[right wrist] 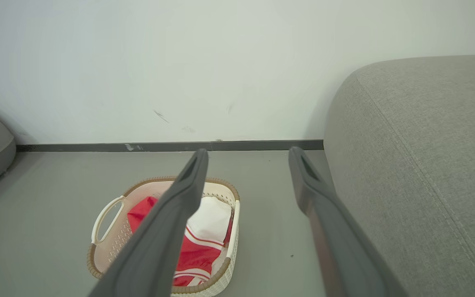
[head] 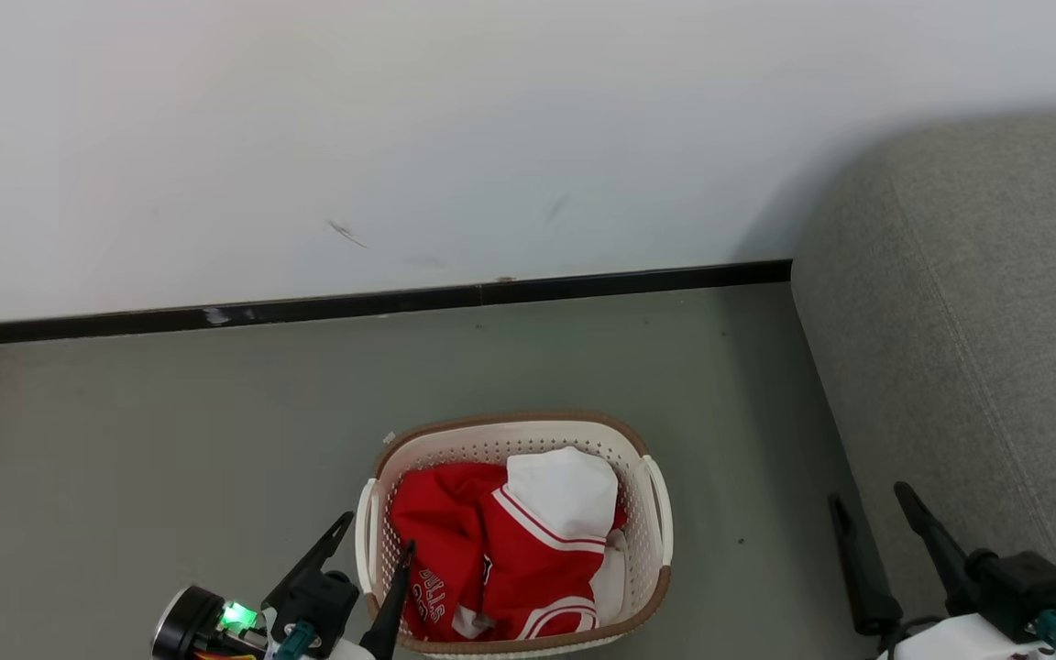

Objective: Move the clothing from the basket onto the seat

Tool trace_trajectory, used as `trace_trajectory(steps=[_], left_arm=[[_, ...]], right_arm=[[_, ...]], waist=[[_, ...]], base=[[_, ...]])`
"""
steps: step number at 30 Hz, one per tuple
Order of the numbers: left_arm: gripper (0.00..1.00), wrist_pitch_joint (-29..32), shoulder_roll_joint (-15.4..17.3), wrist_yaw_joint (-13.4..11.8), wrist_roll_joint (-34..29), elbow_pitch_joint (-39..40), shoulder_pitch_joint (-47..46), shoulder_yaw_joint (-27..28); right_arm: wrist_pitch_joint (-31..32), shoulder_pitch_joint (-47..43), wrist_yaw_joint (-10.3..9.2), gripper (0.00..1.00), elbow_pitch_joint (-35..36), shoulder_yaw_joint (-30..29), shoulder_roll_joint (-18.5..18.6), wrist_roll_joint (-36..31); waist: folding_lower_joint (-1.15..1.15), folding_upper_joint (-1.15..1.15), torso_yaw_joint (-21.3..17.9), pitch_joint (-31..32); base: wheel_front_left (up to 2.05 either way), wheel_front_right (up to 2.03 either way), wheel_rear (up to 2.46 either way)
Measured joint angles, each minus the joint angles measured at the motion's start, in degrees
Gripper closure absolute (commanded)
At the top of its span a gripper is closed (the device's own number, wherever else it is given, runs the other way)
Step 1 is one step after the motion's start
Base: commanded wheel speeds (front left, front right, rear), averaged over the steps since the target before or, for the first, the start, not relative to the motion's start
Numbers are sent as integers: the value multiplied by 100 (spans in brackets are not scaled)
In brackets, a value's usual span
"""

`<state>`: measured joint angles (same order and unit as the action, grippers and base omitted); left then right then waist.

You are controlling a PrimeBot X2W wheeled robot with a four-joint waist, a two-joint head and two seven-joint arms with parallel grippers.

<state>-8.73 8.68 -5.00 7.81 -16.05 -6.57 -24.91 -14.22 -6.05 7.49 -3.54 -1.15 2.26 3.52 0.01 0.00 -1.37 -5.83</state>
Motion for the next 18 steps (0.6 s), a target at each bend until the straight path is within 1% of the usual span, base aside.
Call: trace_trajectory(steps=[5,6,8,12,18], left_arm=[[0,70,-3,73,-88,-314,-318,-70],[0,101,-5,118,-93,-363,-387,-85],[0,110,-14,121,-132,-444,-520,-115],[0,165,-19,222,-227,-639,-793,-199],[0,225,-3,300,-445,-889,-1326,-290]], right_arm=[[-4,6,0,0,188,-47,-5,59],[-7,7,0,0,218,-56,-5,64],[-7,15,0,0,291,-68,-5,91],[-8,44,0,0,380,-52,-5,129],[-8,262,0,0,522,19,-7,236]], waist=[[0,0,-77,-268],[0,0,-94,-325],[0,0,-128,-442],[0,0,-199,-691],[0,0,-315,-1101]], base=[[0,0,0],[0,0,0],[0,0,0],[0,0,0],[0,0,0]])
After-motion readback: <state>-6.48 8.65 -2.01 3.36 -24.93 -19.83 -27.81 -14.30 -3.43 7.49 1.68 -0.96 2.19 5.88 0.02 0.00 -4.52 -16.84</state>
